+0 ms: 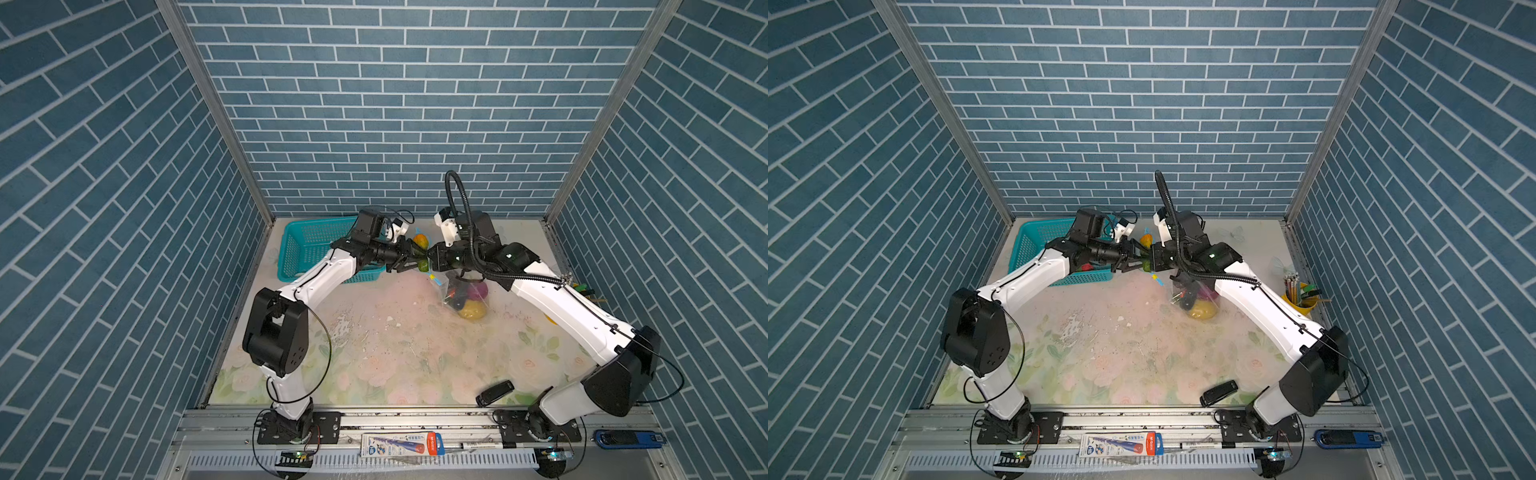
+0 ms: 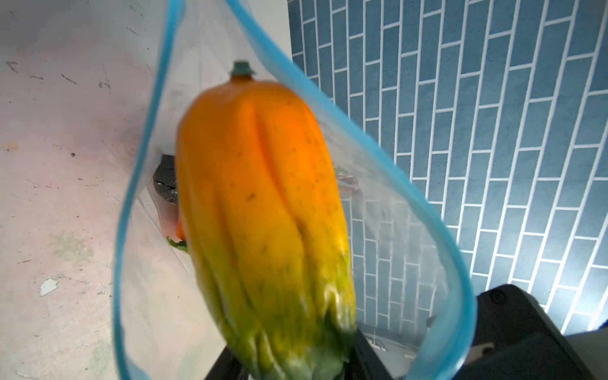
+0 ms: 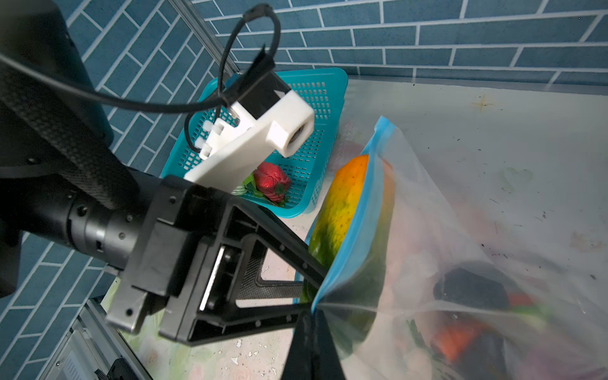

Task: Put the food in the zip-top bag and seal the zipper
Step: 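Lower the papaya into the bag held by the right gripper and release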

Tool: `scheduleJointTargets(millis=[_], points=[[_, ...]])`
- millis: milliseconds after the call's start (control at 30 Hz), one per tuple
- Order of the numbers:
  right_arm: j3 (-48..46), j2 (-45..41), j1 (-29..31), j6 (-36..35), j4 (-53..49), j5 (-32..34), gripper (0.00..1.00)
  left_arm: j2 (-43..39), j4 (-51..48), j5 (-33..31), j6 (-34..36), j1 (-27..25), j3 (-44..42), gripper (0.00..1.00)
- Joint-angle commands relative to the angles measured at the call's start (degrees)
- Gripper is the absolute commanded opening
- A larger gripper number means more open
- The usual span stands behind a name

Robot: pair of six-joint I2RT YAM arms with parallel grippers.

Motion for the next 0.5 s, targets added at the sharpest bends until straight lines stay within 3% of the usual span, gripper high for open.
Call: scheduleJointTargets(millis=[0, 467], points=[[-0.3, -2.2, 0.3, -2.0, 1.7, 1.0, 0.0, -0.2, -3.2, 1.6, 4.2, -0.5, -0.4, 0.36], [0.4, -2.5, 1.1, -2.1, 1.0, 1.2, 0.0, -0.7, -4.6, -0.7, 7.3, -1.0, -0.1, 0.51]])
